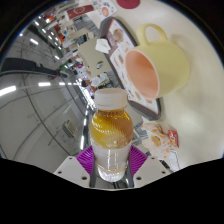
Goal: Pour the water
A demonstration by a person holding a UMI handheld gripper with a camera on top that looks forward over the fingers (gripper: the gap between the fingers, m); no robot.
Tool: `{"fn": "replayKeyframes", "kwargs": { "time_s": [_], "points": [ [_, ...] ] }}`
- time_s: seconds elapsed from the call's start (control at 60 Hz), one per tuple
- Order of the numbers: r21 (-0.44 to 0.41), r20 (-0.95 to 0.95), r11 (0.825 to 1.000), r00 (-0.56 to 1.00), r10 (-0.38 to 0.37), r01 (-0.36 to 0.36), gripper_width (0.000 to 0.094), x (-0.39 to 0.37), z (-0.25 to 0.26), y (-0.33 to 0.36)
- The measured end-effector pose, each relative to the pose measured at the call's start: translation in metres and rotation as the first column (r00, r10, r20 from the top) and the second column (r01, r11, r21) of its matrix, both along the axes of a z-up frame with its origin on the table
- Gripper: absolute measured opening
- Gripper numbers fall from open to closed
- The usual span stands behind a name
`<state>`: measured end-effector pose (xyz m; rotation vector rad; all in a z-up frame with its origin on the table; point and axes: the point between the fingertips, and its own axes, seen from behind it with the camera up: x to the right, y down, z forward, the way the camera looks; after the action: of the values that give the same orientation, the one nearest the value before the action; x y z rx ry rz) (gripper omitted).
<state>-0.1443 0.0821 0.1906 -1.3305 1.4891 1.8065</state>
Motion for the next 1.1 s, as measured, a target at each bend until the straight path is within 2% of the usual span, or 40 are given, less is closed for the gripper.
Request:
{"fn": "replayKeyframes", "kwargs": {
  "time_s": [0.083, 0.233, 0.3, 0.417, 0.467, 0.55, 0.667, 0.817, 0.967, 1.1],
  "points": [
    [-0.041, -0.076, 0.999, 0.997, -0.007, 0.004, 0.0423, 0.008, -0.014, -0.003],
    [-0.056, -0.022, 0.997, 0.999, 0.048, -0.050, 0.0422, 0.003, -0.022, 0.004],
    [-0.028, 0.064, 0.997, 0.995, 0.078, -0.077, 0.0423, 0.005, -0.011, 0.002],
    [0.065, 0.356, 0.987, 0.928, 0.112, -0.144, 0.0422, 0.023, 0.019, 0.001],
    [0.106, 0.504, 0.980, 0.859, 0.092, -0.167, 0.0423, 0.035, 0.036, 0.009],
    [0.179, 0.718, 0.964, 0.696, 0.008, -0.196, 0.0424, 0.074, 0.069, 0.013],
    [0.218, 0.915, 0.950, 0.386, -0.118, -0.225, 0.0422, 0.133, 0.098, 0.021],
    [0.190, 0.982, 0.955, 0.027, -0.189, -0.227, 0.0424, 0.213, 0.091, 0.020],
    [0.070, 0.951, 0.977, -0.281, -0.126, -0.199, 0.0423, 0.286, 0.026, 0.010],
    [-0.035, 0.927, 0.984, -0.373, -0.034, -0.177, 0.0423, 0.325, -0.038, 0.000]
  ]
}}
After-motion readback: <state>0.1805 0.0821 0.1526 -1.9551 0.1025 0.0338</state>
